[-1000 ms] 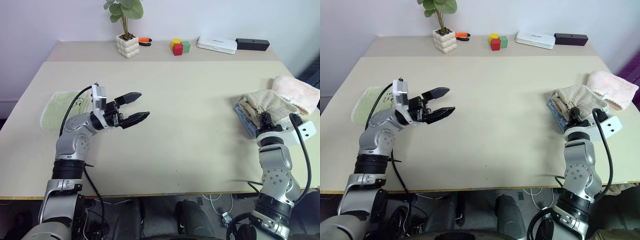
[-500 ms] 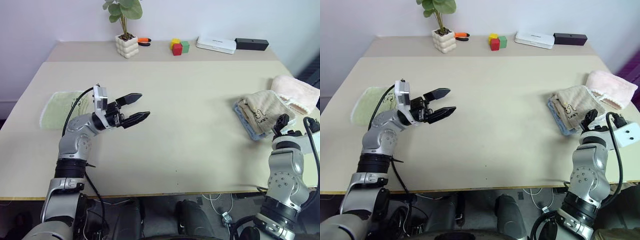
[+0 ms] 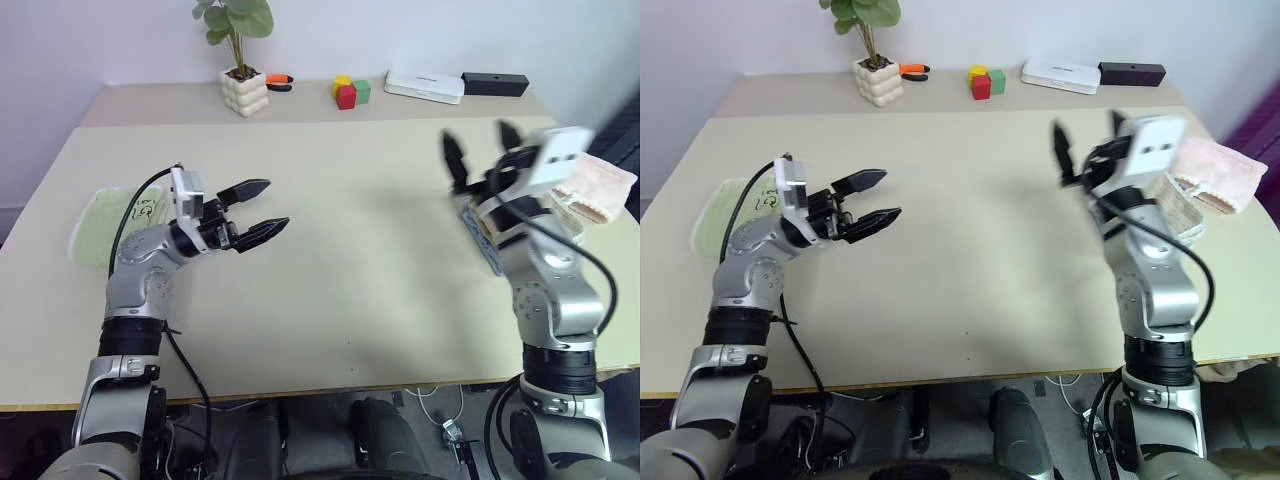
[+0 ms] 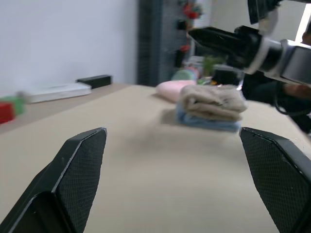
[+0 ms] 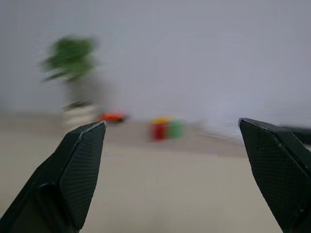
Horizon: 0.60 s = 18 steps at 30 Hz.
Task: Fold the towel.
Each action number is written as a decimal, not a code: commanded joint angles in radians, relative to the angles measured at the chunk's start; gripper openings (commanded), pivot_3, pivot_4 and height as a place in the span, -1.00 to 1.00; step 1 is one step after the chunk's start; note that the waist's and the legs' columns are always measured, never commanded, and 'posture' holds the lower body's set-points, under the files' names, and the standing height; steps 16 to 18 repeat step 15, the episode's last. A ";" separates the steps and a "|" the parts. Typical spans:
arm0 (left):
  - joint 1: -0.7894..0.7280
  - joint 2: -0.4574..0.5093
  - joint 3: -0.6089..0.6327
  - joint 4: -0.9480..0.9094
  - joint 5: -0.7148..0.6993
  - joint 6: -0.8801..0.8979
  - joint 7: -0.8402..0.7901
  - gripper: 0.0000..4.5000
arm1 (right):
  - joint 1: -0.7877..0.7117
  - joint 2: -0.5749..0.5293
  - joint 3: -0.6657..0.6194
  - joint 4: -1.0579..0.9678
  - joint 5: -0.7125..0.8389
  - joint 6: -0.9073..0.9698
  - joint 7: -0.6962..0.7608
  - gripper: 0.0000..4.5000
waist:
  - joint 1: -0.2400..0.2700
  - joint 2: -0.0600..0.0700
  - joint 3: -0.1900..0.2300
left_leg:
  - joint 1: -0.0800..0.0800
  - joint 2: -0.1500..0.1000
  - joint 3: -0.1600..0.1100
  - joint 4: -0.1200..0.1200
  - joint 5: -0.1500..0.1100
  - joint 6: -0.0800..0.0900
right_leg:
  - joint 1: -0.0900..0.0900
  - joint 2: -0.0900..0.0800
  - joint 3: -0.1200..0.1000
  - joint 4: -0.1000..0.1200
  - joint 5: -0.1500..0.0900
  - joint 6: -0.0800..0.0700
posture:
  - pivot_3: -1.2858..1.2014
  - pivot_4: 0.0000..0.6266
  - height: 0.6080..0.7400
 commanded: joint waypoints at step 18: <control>0.270 0.046 0.064 -0.283 -0.046 0.062 0.094 1.00 | 0.029 -0.191 0.079 0.044 -0.025 -0.039 0.532 0.98 | 0.022 -0.001 0.001 | 0.001 -0.001 0.000 0.005 -0.001 0.002 | 0.003 -0.002 -0.001 0.001 0.000 0.000 | 0.03 -0.52 0.92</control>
